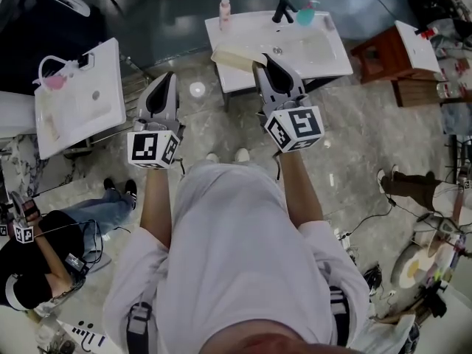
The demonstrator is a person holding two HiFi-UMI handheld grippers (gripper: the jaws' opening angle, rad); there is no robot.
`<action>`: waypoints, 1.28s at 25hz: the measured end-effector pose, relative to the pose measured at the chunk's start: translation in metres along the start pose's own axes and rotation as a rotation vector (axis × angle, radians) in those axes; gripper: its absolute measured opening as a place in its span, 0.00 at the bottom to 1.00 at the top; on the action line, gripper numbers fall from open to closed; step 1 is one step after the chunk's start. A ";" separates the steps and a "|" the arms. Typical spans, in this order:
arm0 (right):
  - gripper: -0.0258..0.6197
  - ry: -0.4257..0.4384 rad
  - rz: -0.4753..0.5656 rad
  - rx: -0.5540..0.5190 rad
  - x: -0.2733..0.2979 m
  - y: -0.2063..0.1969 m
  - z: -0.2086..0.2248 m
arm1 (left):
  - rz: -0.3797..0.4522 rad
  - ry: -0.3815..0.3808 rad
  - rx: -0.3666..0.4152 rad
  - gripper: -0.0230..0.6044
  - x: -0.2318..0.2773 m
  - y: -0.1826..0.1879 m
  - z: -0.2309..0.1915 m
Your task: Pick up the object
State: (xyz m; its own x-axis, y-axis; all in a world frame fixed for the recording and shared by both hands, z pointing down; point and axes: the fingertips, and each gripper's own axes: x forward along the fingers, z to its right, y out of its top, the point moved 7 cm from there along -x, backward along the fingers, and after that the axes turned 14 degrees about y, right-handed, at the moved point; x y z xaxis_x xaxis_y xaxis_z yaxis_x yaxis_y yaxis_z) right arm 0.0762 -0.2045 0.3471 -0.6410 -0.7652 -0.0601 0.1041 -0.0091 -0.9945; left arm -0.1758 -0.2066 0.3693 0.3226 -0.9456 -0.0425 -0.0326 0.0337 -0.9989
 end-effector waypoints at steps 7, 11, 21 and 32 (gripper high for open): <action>0.12 -0.019 -0.030 -0.141 -0.008 0.014 -0.012 | 0.014 -0.003 -0.001 0.04 -0.004 0.012 0.006; 0.11 -0.030 -0.030 -0.148 -0.012 0.014 -0.013 | 0.015 -0.007 -0.002 0.04 -0.007 0.014 0.005; 0.11 -0.028 -0.046 -0.143 -0.022 0.010 -0.012 | 0.023 -0.041 0.021 0.04 -0.007 0.021 0.018; 0.11 -0.031 -0.046 -0.138 -0.031 0.010 -0.005 | 0.022 -0.050 0.036 0.04 -0.007 0.022 0.028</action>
State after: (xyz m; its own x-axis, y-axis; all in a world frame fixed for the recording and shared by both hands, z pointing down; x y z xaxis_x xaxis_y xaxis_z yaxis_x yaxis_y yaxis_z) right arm 0.0932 -0.1778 0.3387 -0.6184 -0.7857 -0.0137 -0.0318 0.0424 -0.9986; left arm -0.1518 -0.1903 0.3475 0.3687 -0.9273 -0.0640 -0.0064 0.0663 -0.9978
